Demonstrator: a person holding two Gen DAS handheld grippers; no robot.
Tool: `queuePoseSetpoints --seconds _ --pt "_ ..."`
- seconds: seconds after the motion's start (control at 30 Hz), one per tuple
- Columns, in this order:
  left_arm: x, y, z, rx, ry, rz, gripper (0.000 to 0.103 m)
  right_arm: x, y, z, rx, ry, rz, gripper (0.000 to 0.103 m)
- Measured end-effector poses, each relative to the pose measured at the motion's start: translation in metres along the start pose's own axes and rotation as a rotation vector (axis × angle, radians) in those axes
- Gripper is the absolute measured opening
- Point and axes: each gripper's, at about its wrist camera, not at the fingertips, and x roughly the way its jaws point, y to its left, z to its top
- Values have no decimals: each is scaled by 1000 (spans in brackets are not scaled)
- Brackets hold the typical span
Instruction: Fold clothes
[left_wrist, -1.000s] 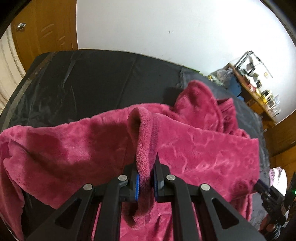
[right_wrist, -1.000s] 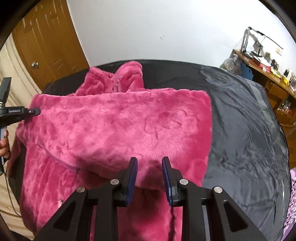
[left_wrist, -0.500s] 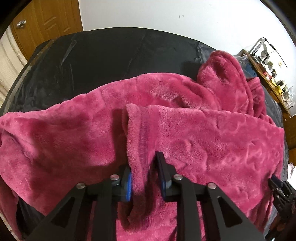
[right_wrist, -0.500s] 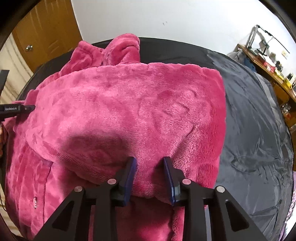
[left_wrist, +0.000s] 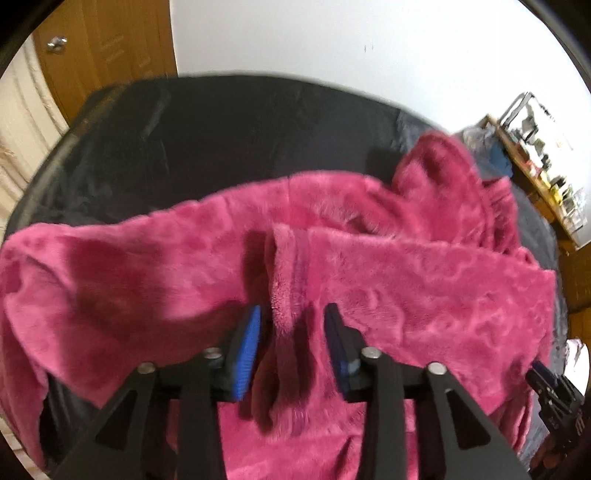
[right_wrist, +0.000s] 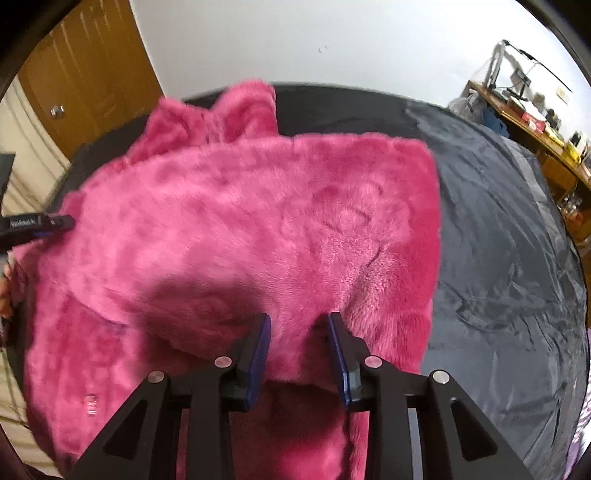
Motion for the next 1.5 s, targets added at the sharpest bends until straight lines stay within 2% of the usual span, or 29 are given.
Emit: queuePoseSetpoints --seconds 0.07,0.13,0.33,0.43,0.5,0.53,0.6,0.7,0.8,0.87,0.9,1.0,1.1,1.2,1.27,1.33,1.5 --pt "-15 -7 -7 17 -29 -27 54 -17 6 -5 -19 -17 29 33" --pt "-24 -17 -18 53 -39 -45 58 -23 14 -20 -58 9 52 34" --pt "-17 -44 -68 123 45 -57 59 -32 39 -75 -171 114 110 35" --pt "-7 -54 -98 167 84 -16 59 -29 31 -103 -162 159 100 35" --pt "2 -54 -111 169 103 18 59 -31 25 -124 -182 155 87 38" --pt "4 -53 -116 165 98 29 59 -33 23 -130 -201 147 77 43" --pt "1 -50 -123 148 83 45 59 -36 21 -138 -231 132 55 43" --pt "-22 -49 -132 139 59 35 59 -48 14 -142 -175 126 42 43" --pt "-50 -54 -150 204 19 34 60 -70 11 -150 -129 71 67 44" --pt "-62 -53 -162 242 13 37 62 -82 12 -161 -130 45 101 54" --pt "-66 -51 -169 261 17 43 63 -86 14 -166 -141 42 119 61" --pt "-66 -51 -186 309 38 65 63 -86 24 -188 -242 57 139 63" --pt "-66 -43 -207 325 70 93 63 -71 36 -207 -383 105 46 63" --pt "-56 -32 -217 309 95 139 63 -69 24 -208 -400 84 68 65" --pt "-50 -21 -222 275 97 146 63 -68 16 -203 -408 103 58 65" --pt "-46 -11 -225 244 93 146 72 -68 9 -200 -431 125 41 65" --pt "-51 1 -224 227 79 130 81 -68 -4 -193 -462 148 11 65"
